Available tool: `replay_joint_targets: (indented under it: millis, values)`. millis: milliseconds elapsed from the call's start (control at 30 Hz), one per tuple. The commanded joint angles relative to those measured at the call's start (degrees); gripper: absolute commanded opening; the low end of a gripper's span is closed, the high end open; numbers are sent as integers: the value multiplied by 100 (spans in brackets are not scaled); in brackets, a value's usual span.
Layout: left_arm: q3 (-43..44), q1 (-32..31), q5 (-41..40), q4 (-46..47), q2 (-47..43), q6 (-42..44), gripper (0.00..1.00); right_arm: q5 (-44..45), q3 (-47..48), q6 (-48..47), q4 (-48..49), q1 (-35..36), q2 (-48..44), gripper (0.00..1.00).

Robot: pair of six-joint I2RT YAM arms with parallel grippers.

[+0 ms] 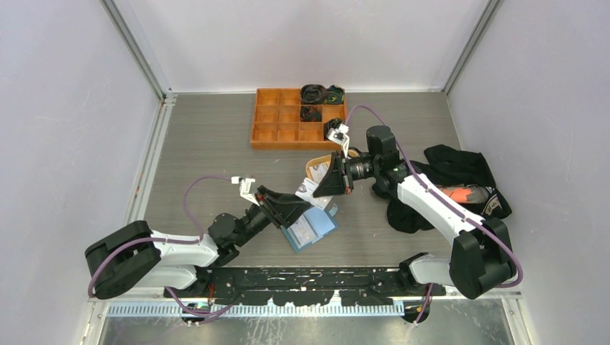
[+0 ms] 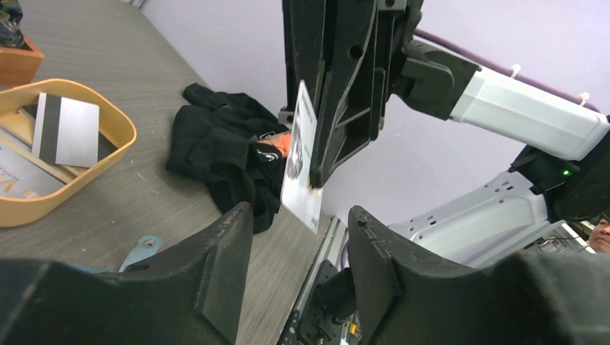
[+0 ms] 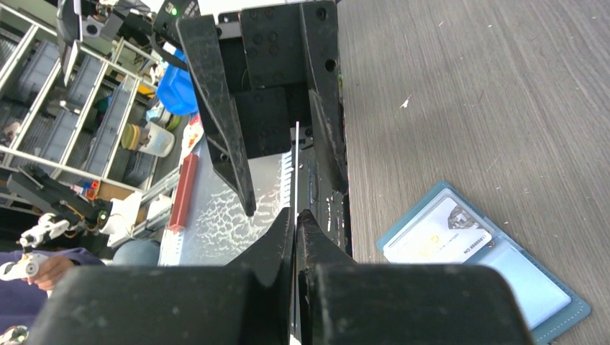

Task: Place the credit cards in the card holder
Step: Pick up the credit card from the storage box.

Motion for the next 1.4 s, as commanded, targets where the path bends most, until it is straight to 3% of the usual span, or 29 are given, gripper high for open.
replay_joint_targets:
  millis: [0, 333, 433, 533, 667, 767, 900, 1233, 1367]
  values:
    - [-16, -13, -151, 442, -214, 198, 50, -228, 76, -479, -201, 110, 9, 1]
    - [-37, -12, -120, 442, -298, 380, 0, -345, 213, -1331, -1009, 282, 44, 4]
    - [-118, -15, -51, 415, -417, 642, 0, -195, 343, -1911, -1558, 289, 37, 21]
    - [-242, 24, 98, -83, -817, 984, 0, 199, 783, -3372, -3278, 283, 3, 34]
    - [102, 98, 512, -2236, -1849, 1420, 0, 516, 888, -3919, -3717, 291, -23, 42]
    - [490, 106, 785, -3936, -2582, 1868, 0, 652, 865, -4004, -3746, 334, 8, 44]
    - [845, 170, 1087, -5060, -3005, 2175, 0, 650, 846, -4104, -3762, 468, 17, 45]
    - [1417, 207, 1435, -5532, -2561, 2472, 0, 547, 695, -3963, -3476, 764, 80, 44]
    - [1499, 203, 1501, -5476, -2430, 2492, 0, 680, 714, -3946, -3458, 917, 213, 32]
